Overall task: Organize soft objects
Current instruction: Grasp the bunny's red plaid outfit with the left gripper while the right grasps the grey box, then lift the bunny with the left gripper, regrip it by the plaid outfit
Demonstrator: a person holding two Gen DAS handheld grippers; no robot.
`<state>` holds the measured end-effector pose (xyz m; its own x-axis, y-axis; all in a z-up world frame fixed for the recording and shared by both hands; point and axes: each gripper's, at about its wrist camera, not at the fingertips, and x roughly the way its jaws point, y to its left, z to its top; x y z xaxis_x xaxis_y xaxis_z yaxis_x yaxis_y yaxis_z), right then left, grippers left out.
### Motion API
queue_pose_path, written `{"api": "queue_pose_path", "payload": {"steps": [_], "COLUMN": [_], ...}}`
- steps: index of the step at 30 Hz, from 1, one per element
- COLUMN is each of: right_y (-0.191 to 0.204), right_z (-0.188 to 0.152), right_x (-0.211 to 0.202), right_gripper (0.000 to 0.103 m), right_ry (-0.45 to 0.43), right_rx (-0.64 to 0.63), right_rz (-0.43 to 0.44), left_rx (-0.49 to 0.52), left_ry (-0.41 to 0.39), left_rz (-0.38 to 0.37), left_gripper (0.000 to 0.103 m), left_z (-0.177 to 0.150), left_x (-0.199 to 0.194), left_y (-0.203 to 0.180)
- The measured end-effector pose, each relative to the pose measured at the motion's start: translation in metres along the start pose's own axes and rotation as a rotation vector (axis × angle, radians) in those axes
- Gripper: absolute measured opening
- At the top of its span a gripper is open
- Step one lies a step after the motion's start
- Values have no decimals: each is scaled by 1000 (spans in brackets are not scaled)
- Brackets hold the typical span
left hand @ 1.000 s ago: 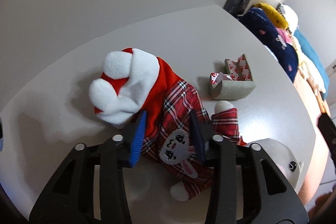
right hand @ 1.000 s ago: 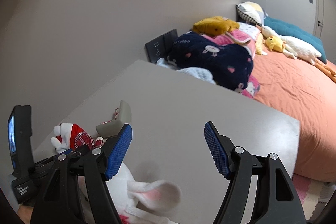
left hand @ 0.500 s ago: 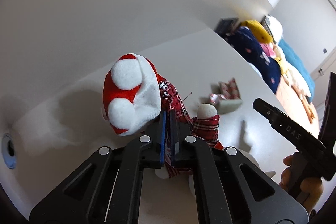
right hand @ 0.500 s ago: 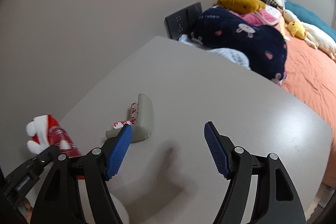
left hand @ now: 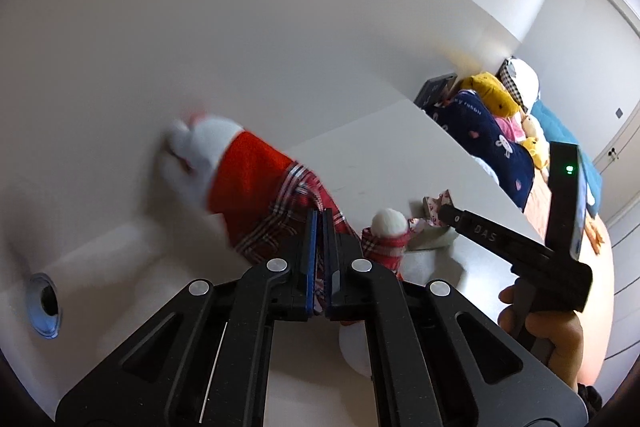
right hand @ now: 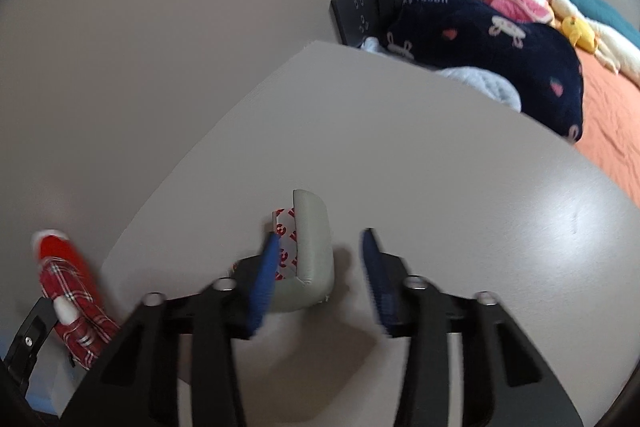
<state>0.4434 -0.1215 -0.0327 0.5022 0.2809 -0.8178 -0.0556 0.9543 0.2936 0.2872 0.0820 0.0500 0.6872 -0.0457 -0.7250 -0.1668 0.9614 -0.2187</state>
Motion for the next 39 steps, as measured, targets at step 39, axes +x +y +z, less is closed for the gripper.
{"api": "queue_pose_path", "payload": {"steps": [39], "right_y": [-49], "right_z": [-34], "right_x": [-170], "right_gripper": [16], "right_ry": [-281], "right_rx": [25], "right_rz": [4], "left_rx": [109], "left_ry": [-131], "left_rz": [-185], "left_gripper": [0], "left_z": [-6], "left_x": [-119], "left_y": [-50]}}
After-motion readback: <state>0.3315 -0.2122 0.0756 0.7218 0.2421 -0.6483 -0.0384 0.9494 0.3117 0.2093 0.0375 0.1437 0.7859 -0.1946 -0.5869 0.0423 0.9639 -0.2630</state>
